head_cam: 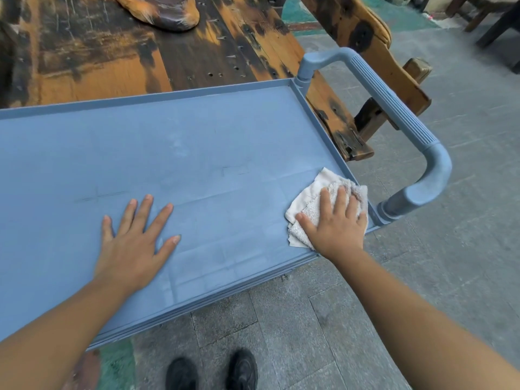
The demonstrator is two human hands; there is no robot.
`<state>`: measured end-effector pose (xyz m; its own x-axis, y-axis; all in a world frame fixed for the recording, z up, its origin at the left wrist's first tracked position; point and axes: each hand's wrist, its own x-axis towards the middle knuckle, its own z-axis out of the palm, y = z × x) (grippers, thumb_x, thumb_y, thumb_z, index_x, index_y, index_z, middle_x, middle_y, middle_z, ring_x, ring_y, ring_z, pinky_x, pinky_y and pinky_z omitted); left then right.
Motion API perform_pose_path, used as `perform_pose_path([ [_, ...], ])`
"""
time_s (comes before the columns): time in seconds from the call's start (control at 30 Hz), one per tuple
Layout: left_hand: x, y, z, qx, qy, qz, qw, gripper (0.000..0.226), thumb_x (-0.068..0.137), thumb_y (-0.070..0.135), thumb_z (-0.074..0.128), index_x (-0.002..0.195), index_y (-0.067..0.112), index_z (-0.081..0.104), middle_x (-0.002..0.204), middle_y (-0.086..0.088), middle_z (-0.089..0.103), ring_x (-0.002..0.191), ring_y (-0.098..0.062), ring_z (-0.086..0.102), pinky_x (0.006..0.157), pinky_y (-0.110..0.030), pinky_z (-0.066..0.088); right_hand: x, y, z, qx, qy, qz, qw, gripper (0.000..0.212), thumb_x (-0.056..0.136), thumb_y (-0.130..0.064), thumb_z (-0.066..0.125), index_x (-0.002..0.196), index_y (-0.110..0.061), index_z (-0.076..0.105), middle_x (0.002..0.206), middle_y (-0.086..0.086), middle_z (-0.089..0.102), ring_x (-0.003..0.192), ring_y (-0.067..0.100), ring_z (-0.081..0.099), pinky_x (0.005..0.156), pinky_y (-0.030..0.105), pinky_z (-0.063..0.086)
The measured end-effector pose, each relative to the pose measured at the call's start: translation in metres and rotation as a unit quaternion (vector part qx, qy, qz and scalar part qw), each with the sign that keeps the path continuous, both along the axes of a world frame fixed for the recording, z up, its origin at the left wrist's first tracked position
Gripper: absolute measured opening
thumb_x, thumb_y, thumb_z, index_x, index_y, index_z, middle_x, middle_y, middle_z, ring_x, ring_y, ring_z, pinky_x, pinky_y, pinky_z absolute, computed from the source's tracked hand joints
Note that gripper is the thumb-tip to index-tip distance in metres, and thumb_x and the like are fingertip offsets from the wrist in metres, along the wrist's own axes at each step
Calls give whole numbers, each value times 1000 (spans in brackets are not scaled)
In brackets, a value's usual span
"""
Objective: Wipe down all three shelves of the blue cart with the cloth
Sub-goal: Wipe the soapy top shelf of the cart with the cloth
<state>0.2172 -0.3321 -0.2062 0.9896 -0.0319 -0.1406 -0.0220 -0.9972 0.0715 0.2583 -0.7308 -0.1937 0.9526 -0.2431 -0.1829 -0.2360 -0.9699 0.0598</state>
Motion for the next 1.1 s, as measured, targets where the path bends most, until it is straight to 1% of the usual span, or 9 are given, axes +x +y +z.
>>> perform_pose_path([
  [0.3,-1,2,-2,-2,-9,-1,1000,72,90,71,9,156,42,10,168,1,4,154,-24,1,115,-64,9,-22,47,7,-5,29,-107,994,95,91,-75,14,159,-10,-1,164,29,-1,150,50,2,120,60,11],
  [0.5,0,4,-2,-7,3,-8,1000,67,94,67,11,156,42,2,168,2,-5,153,-23,-6,117,-64,4,-57,152,15,56,64,-107,991,97,94,-70,14,154,2,-12,159,37,-13,148,55,-6,118,63,1],
  [0.57,-1,6,1,-45,8,-16,999,63,98,61,20,156,40,10,168,3,-2,153,-20,-6,116,-63,-2,-76,196,20,100,85,-83,988,93,98,-62,21,153,5,-15,158,37,-19,147,55,-11,119,63,0],
  [0.73,-3,25,14,-255,35,-9,966,45,105,40,35,147,28,46,165,7,19,153,-9,5,120,-52,-10,-116,280,40,208,143,-32,967,86,100,-36,41,152,6,-13,157,34,-25,147,53,-17,120,60,0],
  [0.83,-18,37,26,-317,59,-7,947,42,106,34,35,142,20,52,162,1,28,152,-12,13,121,-43,-2,-130,317,55,266,189,-1,945,86,100,-27,46,152,9,-12,156,35,-26,147,51,-20,120,54,-4],
  [0.93,-48,58,35,-305,51,-20,951,44,103,23,46,146,12,45,158,-6,37,149,-19,27,119,-32,16,-144,351,67,319,228,38,919,78,99,-18,43,151,14,-5,160,35,-13,146,52,-21,121,53,-10],
  [1.0,-66,74,38,-277,48,0,960,52,98,19,52,149,13,41,155,-5,42,144,-20,34,118,-30,23,-149,364,75,368,249,21,896,69,96,-9,42,152,12,8,162,31,-3,150,46,-13,123,52,0],
  [1.07,-82,91,40,-231,49,28,971,57,96,24,56,150,18,40,154,-1,43,142,-19,36,117,-34,27,-143,363,82,387,250,18,887,53,95,-8,43,145,8,31,157,26,24,148,40,19,116,47,29],
  [1.1,-87,98,41,-214,51,39,975,57,95,28,57,149,20,40,153,1,44,141,-20,36,115,-37,30,-139,358,85,391,252,21,885,43,95,-10,44,136,4,43,147,22,41,135,36,40,103,42,43],
])
